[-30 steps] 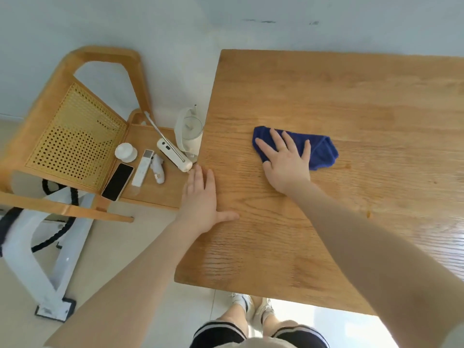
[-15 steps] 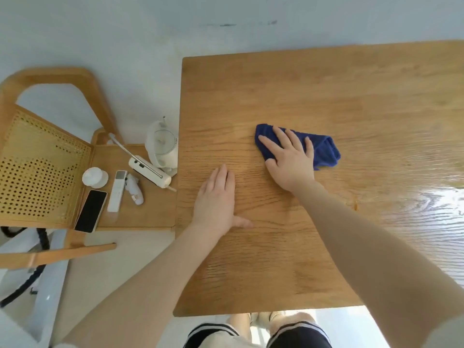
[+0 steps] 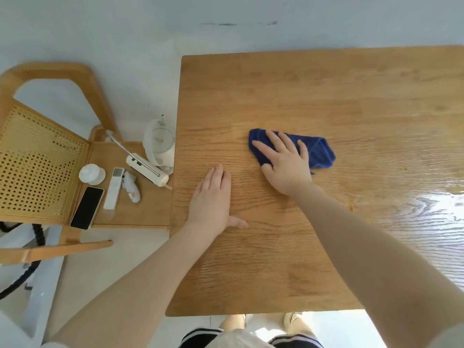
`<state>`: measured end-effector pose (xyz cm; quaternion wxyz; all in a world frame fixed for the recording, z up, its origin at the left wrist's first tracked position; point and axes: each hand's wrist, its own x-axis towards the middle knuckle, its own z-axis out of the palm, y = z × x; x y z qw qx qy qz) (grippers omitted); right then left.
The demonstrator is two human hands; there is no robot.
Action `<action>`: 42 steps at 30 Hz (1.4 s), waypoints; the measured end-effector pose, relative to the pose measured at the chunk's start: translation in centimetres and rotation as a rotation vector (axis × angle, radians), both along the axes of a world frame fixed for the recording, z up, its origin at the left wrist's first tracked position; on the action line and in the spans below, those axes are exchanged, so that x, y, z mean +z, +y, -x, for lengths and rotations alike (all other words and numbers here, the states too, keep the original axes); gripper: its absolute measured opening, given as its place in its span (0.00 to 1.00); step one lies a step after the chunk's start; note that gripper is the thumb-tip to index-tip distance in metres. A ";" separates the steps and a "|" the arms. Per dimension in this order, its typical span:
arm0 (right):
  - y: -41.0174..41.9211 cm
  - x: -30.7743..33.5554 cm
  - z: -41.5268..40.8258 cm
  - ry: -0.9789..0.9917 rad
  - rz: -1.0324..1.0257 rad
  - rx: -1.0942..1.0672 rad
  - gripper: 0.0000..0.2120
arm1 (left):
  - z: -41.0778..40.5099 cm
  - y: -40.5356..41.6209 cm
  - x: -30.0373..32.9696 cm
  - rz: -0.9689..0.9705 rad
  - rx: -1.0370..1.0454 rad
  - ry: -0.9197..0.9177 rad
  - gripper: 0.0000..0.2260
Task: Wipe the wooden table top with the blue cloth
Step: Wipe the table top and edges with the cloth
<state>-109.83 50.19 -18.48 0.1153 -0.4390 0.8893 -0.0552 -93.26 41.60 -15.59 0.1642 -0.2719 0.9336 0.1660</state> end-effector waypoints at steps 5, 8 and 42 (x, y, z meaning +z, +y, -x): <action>2.2 -0.4 -2.3 0.036 0.053 0.048 0.29 | 0.0 0.5 0.4 -0.001 0.024 -0.029 0.56; 6.8 -0.2 -6.0 -0.005 0.044 0.205 0.30 | 0.0 0.5 0.6 -0.014 0.034 -0.039 0.56; 10.9 0.4 2.9 -0.065 0.032 0.268 0.27 | 8.0 8.7 0.9 -0.055 0.133 -0.131 0.56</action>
